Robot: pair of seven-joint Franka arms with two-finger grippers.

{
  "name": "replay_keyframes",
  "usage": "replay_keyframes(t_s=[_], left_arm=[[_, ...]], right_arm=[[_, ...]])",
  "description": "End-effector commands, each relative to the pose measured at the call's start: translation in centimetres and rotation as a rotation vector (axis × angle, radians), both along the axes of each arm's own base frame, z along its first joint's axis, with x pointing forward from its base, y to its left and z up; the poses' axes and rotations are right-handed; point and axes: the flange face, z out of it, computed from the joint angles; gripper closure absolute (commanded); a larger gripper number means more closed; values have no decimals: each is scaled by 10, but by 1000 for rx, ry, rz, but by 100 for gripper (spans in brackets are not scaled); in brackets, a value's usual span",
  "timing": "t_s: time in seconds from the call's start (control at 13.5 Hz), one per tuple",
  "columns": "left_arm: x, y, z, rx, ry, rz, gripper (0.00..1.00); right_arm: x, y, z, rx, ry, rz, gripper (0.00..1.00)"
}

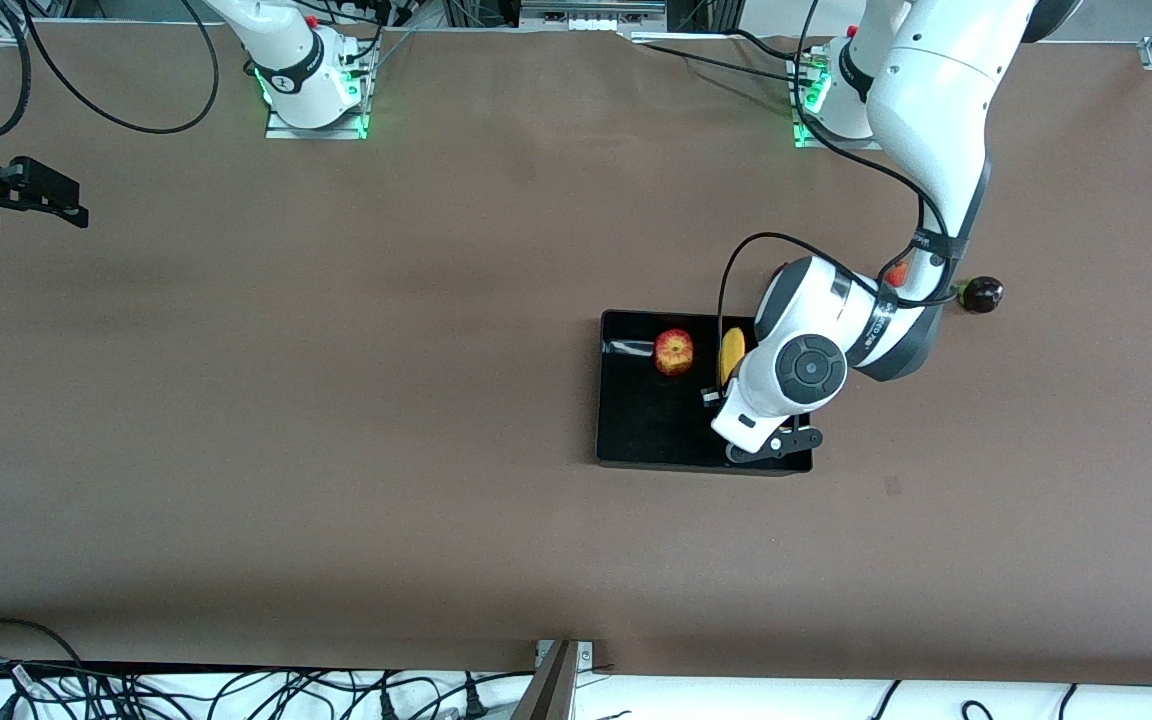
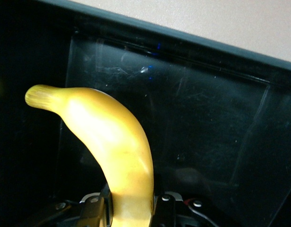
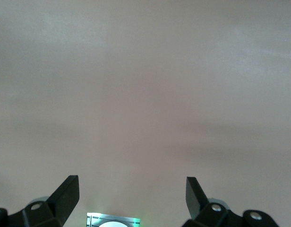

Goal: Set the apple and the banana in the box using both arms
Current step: 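Lower the banana into the box beside the apple and open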

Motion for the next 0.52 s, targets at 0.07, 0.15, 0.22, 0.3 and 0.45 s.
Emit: replay_keyframes(t_s=[0.07,0.15,0.22,0.3,0.45], left_arm=[[7,-6,-20,-3,-12,34,100],[7,-5,-26,-3,-12,37,100],[8,-5,-30,-6,-21,37,100],[8,-4,-33,-5,-21,39,100],[8,-3,-44,-5,-21,41,100]], right_arm=[[0,-2,6,-7,3,-3,0],[1,-1,5,-6,5,2,0],[0,-1,6,-6,3,2,0],[0,0,6,-5,6,2,0],[-1,-4,5,-6,12,-2,0]])
